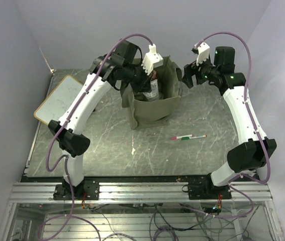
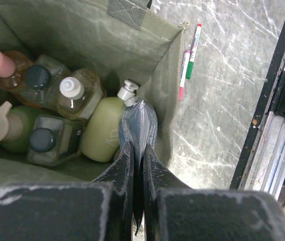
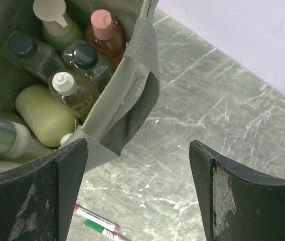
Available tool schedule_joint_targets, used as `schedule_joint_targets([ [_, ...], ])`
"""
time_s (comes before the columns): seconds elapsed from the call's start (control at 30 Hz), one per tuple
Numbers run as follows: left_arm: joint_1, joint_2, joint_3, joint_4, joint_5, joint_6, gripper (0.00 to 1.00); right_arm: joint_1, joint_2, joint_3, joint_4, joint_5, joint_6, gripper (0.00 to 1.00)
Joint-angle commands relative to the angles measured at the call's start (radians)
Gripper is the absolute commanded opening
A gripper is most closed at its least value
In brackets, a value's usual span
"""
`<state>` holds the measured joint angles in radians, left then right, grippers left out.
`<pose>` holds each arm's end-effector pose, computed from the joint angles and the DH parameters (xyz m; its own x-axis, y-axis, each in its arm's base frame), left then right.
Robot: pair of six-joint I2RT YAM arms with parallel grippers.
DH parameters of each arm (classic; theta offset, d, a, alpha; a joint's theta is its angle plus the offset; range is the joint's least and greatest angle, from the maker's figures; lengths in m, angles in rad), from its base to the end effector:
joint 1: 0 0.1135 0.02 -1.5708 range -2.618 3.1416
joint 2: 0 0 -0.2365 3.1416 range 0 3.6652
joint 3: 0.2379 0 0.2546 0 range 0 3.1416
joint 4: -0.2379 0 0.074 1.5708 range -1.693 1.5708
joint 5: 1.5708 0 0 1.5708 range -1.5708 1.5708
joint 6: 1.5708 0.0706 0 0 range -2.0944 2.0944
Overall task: Place the personal care products into the canvas bag
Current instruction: Place the care product in the canvas bag.
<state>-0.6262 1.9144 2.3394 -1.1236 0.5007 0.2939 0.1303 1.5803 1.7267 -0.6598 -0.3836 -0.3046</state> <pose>0.3078 -0.2645 0.4054 -0.2635 0.5043 -0.8223 0.9281 0.3649 -0.0737 0.3731 0.0755 0.3769 -0.3315 -0.3239 -0.8861 -0.5693 0.8176 -0.0859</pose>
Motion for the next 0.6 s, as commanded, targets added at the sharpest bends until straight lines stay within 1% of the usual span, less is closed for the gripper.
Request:
schedule_joint_targets([
  [0.0,-0.019,0.014,-0.004,0.019,0.073,-0.015,0.07,-0.013,-0.033,-0.016,0.012,-0.023,0.012,0.82],
  [0.27,-0.055,0.099,0.017,-0.034,0.019,0.037,0.07,-0.027,-0.042,-0.021,0.01,-0.036,0.008,0.82],
  [0.4,-0.063,0.109,0.008,-0.029,0.023,0.042,0.07,-0.035,-0.057,0.013,-0.065,-0.17,-0.059,0.82],
  [0.47,-0.064,0.106,0.003,-0.027,0.027,0.049,0.07,-0.033,-0.071,0.039,-0.136,-0.248,-0.118,0.83],
  [0.57,-0.064,0.094,-0.018,-0.015,0.041,0.053,0.07,-0.024,-0.083,0.067,-0.239,-0.313,-0.193,0.83],
])
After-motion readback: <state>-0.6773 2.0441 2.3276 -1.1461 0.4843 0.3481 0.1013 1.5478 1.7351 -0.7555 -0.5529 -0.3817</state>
